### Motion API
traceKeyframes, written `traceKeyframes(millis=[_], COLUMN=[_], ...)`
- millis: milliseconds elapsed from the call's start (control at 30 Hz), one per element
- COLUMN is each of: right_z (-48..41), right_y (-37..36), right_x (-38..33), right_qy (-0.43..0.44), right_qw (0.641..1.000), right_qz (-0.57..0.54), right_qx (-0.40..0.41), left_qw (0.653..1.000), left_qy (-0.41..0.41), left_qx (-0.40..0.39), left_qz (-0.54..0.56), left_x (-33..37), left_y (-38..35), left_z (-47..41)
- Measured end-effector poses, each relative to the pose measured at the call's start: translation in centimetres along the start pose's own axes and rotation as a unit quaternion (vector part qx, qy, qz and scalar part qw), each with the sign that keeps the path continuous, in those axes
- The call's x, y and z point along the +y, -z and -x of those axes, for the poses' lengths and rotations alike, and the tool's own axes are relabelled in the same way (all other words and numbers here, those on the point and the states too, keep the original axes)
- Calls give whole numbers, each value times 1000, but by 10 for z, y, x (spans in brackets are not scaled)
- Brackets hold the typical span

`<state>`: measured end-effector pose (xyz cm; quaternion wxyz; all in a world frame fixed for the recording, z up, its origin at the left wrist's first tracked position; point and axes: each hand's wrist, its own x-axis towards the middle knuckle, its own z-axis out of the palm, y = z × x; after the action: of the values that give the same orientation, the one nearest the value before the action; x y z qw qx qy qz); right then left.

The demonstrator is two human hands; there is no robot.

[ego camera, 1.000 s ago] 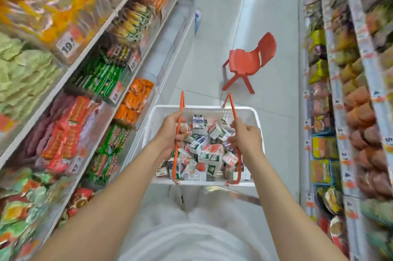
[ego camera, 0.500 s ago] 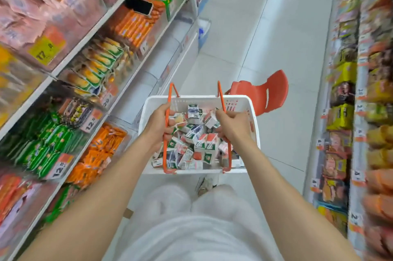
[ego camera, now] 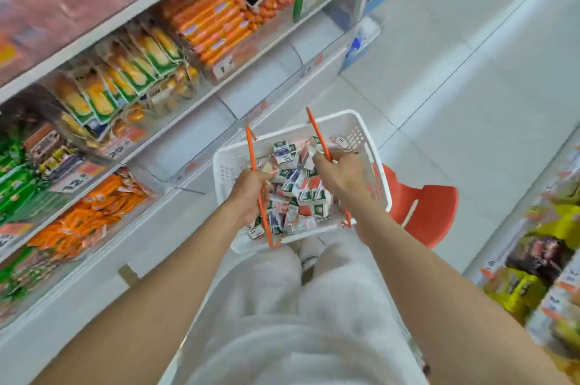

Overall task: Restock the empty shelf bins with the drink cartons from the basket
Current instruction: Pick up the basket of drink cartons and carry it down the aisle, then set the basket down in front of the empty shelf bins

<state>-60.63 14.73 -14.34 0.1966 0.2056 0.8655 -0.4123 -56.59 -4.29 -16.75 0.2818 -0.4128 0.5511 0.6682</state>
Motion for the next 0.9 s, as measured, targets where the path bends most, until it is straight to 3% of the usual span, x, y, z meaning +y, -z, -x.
traceKeyframes(millis=[233, 400, 700, 900], right_z=[-127, -214, -239, -248], right_y=[-18, -75, -161, -174], right_x=[19, 44, 45, 59], right_qy=[39, 76, 145, 170], right_qw=[988, 969, 956, 944], right_qz=[90, 151, 162, 199], right_qx=[-115, -178, -199, -203], left_qw=[996, 986, 958, 943], left_qy=[1, 40, 68, 70], left_qx=[87, 153, 245, 276], left_qz=[18, 49, 135, 172], left_x=[-4, -39, -67, -78], left_y=[-28, -28, 4, -1], left_z=[-95, -185, -260, -268])
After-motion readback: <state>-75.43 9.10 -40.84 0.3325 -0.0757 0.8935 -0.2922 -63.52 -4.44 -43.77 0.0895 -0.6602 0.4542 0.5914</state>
